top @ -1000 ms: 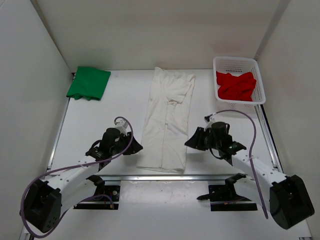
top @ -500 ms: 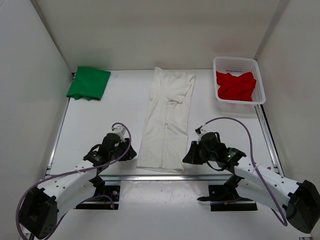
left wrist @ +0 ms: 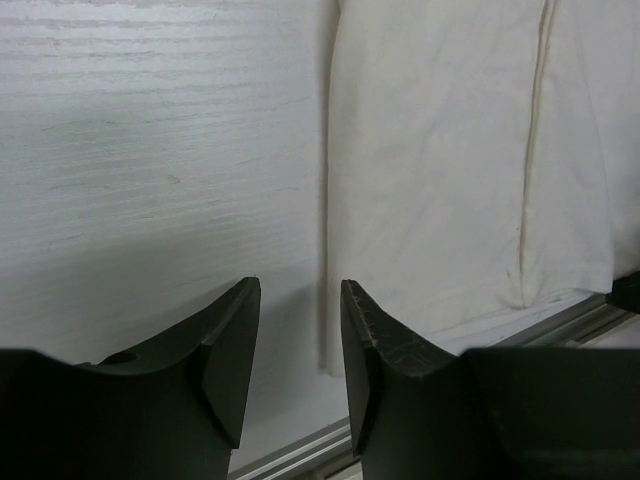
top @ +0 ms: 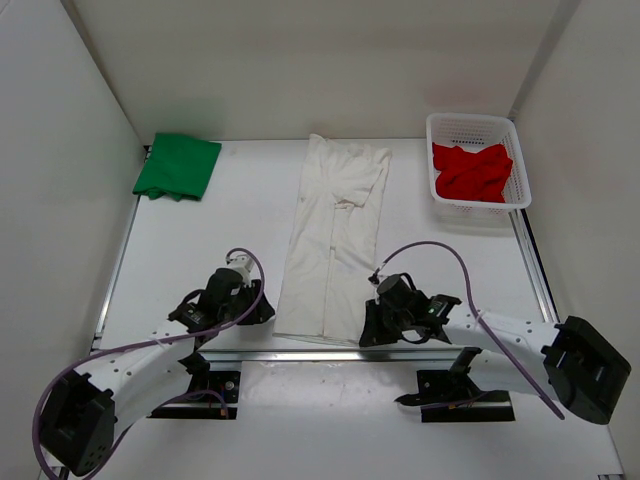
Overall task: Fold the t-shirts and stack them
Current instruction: Rotate the tshirt 90 degrees, then grab the bottom of the folded rectangular tshirt with both arms, then fold the folded rectangular tshirt in 1/3 of the way, then grab one side of the 2/3 rectangular tshirt with both arms, then fold the long partially folded tshirt into a neat square, then smooth out wrinkles on the folded tshirt
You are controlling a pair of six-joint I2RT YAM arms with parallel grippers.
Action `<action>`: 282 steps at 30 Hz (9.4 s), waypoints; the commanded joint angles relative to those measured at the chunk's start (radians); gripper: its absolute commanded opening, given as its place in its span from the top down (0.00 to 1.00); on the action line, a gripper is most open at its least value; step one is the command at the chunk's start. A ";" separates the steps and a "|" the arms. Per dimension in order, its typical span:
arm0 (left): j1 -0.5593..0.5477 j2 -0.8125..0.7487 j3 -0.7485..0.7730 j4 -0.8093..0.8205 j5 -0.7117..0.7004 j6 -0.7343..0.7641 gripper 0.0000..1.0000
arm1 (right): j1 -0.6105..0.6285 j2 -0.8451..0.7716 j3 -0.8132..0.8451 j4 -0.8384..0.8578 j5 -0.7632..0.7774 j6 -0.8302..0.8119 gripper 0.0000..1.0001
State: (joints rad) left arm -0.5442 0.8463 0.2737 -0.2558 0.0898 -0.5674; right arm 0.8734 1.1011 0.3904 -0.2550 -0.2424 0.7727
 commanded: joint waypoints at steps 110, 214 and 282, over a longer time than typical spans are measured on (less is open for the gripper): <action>0.024 0.585 0.075 0.487 0.131 -0.149 0.74 | -0.490 0.353 0.128 0.195 -0.110 -0.253 0.99; 0.041 -0.362 0.108 -0.292 0.220 -0.203 1.00 | -0.166 -0.423 0.020 -0.081 -0.006 0.006 1.00; 0.181 0.863 0.712 0.535 0.202 -0.247 0.62 | -0.640 0.718 0.743 0.339 -0.317 -0.197 1.00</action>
State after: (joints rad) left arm -0.3603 1.6333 0.8413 0.3161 0.3023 -0.8459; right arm 0.2344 1.7618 1.0195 0.0406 -0.5694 0.5800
